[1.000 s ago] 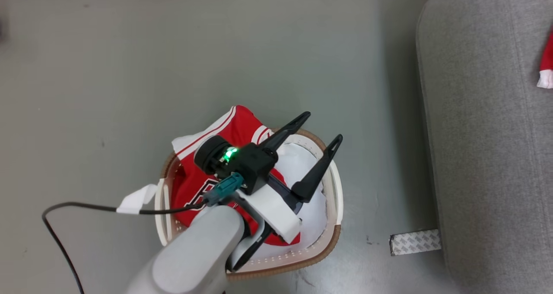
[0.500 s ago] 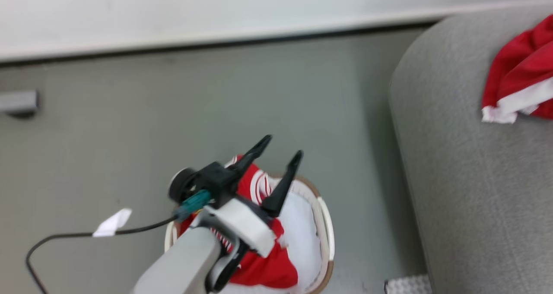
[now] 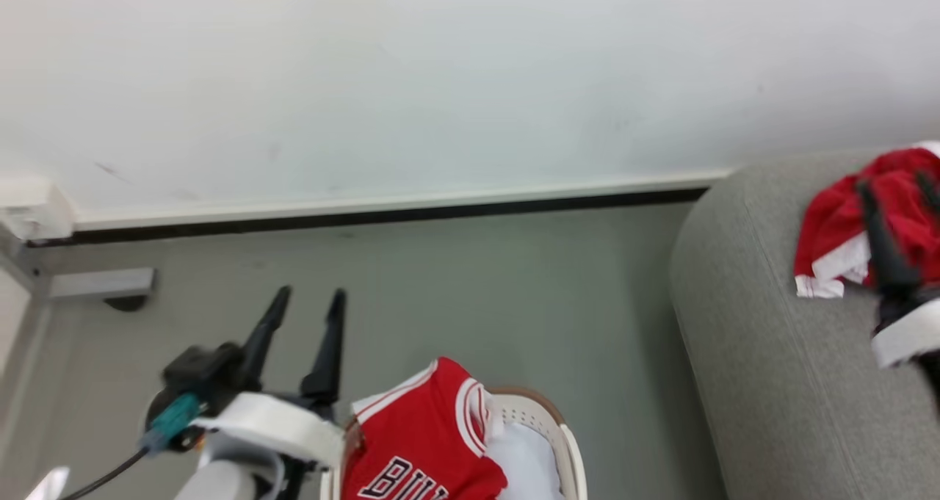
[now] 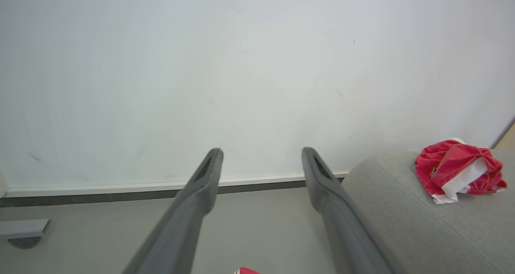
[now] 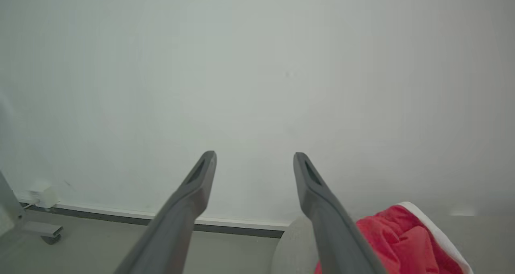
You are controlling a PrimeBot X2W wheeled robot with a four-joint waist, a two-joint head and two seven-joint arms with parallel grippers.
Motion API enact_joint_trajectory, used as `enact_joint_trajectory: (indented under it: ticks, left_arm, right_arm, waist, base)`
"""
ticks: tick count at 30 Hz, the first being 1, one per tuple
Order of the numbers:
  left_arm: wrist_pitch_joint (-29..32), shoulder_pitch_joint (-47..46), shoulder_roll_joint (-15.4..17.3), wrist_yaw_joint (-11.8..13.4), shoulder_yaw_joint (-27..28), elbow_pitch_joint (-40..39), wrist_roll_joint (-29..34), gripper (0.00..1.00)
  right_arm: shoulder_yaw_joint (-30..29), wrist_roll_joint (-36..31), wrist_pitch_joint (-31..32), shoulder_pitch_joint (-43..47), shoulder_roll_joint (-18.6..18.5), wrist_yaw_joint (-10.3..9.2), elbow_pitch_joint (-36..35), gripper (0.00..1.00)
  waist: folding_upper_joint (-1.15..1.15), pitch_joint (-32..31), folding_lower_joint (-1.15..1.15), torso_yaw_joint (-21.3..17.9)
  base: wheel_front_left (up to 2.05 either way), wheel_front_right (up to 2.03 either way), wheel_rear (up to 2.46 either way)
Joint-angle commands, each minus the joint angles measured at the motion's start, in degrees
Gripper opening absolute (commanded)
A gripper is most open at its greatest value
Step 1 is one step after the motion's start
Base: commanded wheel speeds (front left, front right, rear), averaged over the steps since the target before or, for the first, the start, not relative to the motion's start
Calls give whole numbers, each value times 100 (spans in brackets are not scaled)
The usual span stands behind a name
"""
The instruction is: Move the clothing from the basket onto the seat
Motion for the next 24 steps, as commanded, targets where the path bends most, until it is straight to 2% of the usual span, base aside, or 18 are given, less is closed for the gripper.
enact_joint_trajectory:
  ticks: [1,5,13,18,24]
  left_arm:
    - [-3,188,2,20,155,-81,83,100]
    - [-4,706,-163,1,805,-362,263,100]
    - [-4,1529,-795,-170,1682,-668,771,100]
    - [-5,1724,-1040,-415,2016,-605,1026,100]
    - [-5,1629,-1188,-649,2239,-516,1294,100]
  right_arm:
    - [-110,-103,-17,263,125,-12,-139,100]
    - [-688,-574,-17,1151,676,-12,-632,100]
    - [-1564,-1603,-17,2662,1790,-12,-1422,100]
    - [-1763,-2054,-17,2941,2089,-12,-1576,100]
    - [-1770,-2213,-17,2877,2144,-12,-1579,100]
  waist:
    - [0,-178,1,150]
    - [0,-326,1,272]
    - [0,-368,1,389]
    - [0,-334,1,371]
    - [0,-347,1,360]
  base:
    - [0,0,0]
    - [0,0,0]
    - [0,0,0]
    - [0,0,0]
    - [0,0,0]
